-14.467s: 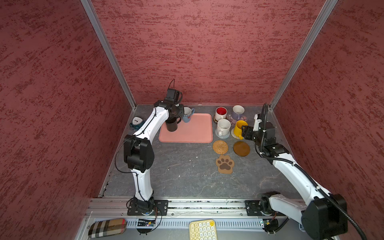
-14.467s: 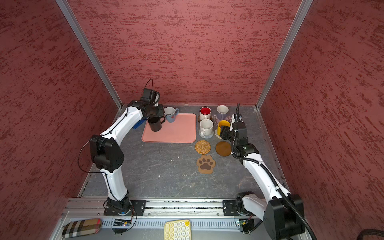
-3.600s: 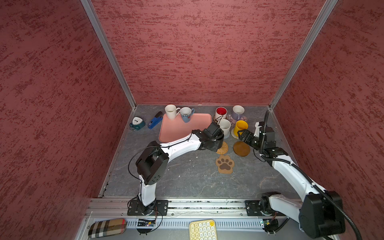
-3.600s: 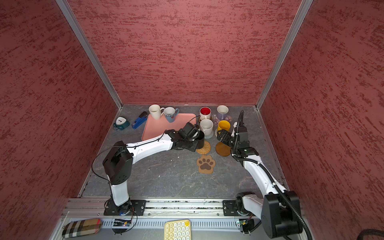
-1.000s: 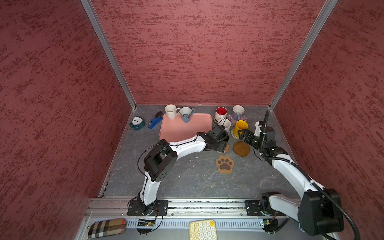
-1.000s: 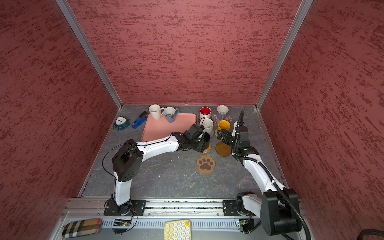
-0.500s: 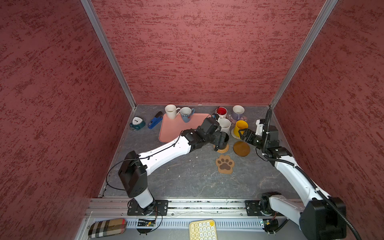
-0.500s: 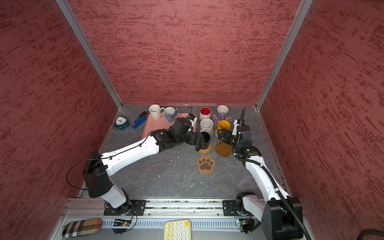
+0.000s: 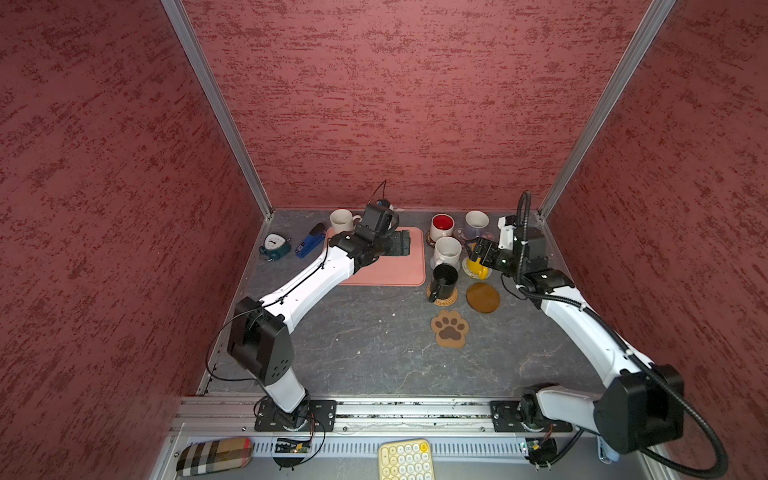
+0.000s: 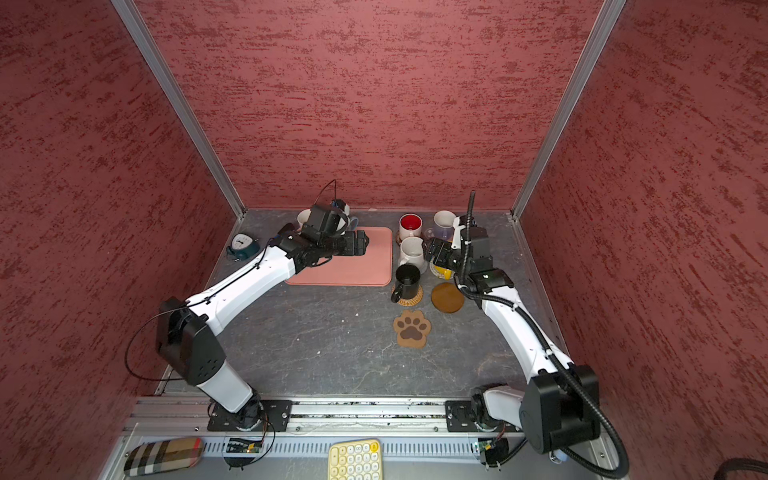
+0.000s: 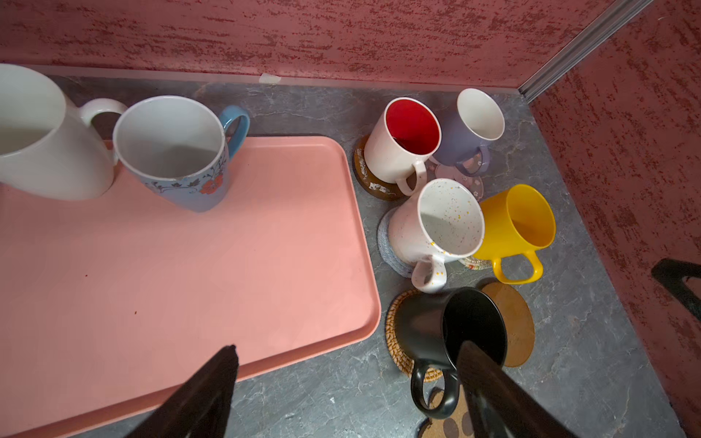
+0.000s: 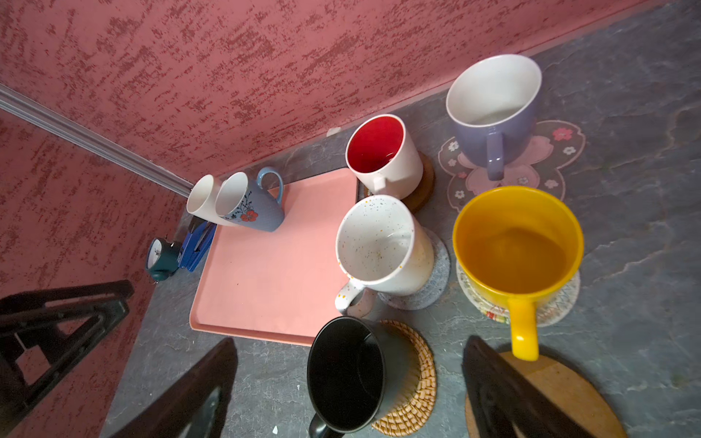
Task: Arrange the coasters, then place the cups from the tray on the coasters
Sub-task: 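Raise the left gripper and move it toward the blue floral mug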
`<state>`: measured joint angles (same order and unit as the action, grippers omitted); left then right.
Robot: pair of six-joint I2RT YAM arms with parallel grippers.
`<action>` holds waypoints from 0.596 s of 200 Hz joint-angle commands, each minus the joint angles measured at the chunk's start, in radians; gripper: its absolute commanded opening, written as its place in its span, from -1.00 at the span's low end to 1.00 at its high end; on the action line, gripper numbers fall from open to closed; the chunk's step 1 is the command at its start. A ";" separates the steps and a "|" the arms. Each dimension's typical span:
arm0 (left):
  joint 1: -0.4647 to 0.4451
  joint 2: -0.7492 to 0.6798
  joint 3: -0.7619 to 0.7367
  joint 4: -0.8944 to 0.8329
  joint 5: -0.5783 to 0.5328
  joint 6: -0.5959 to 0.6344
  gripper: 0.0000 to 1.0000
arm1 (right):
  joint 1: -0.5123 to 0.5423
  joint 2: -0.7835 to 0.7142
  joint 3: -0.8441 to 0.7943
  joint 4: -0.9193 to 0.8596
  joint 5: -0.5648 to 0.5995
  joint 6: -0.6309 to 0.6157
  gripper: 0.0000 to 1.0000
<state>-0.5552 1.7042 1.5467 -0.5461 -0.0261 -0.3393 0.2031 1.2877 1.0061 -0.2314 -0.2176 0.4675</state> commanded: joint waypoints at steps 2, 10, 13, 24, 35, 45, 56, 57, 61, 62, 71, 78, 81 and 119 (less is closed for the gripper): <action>0.021 0.100 0.118 -0.021 0.043 0.023 0.81 | 0.012 0.049 0.072 0.005 0.024 -0.022 0.86; 0.030 0.149 0.173 -0.034 0.043 0.034 0.80 | 0.013 0.069 0.092 0.006 0.028 -0.025 0.86; 0.032 0.163 0.194 -0.040 0.041 0.040 0.80 | 0.013 0.077 0.099 0.007 0.029 -0.027 0.86; 0.043 0.232 0.274 -0.066 0.035 0.063 0.81 | 0.012 0.102 0.124 0.008 0.028 -0.032 0.87; 0.054 0.300 0.358 -0.096 0.027 0.091 0.80 | 0.012 0.129 0.148 0.011 0.019 -0.035 0.88; 0.067 0.359 0.438 -0.130 0.026 0.117 0.80 | 0.012 0.150 0.163 0.018 0.014 -0.036 0.88; 0.081 0.431 0.531 -0.170 0.023 0.149 0.79 | 0.012 0.160 0.176 0.026 0.004 -0.031 0.88; 0.082 0.437 0.540 -0.174 0.023 0.152 0.79 | 0.012 0.160 0.176 0.027 0.003 -0.031 0.88; 0.088 0.461 0.575 -0.190 0.020 0.163 0.79 | 0.012 0.188 0.181 0.029 -0.002 -0.031 0.88; 0.088 0.467 0.584 -0.193 0.019 0.166 0.79 | 0.013 0.190 0.182 0.030 -0.003 -0.030 0.88; 0.100 0.519 0.656 -0.227 0.019 0.188 0.79 | 0.013 0.206 0.194 0.028 -0.006 -0.030 0.88; 0.105 0.558 0.718 -0.250 0.019 0.205 0.79 | 0.013 0.215 0.202 0.025 -0.004 -0.033 0.87; 0.106 0.571 0.742 -0.257 0.018 0.214 0.79 | 0.012 0.218 0.205 0.024 -0.004 -0.033 0.87; 0.137 0.702 0.910 -0.252 0.053 0.280 0.79 | 0.014 0.231 0.220 0.026 -0.020 -0.029 0.87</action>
<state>-0.4351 2.3661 2.3928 -0.7689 0.0002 -0.1360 0.2127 1.5227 1.1866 -0.2249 -0.2184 0.4511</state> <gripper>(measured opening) 0.894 0.936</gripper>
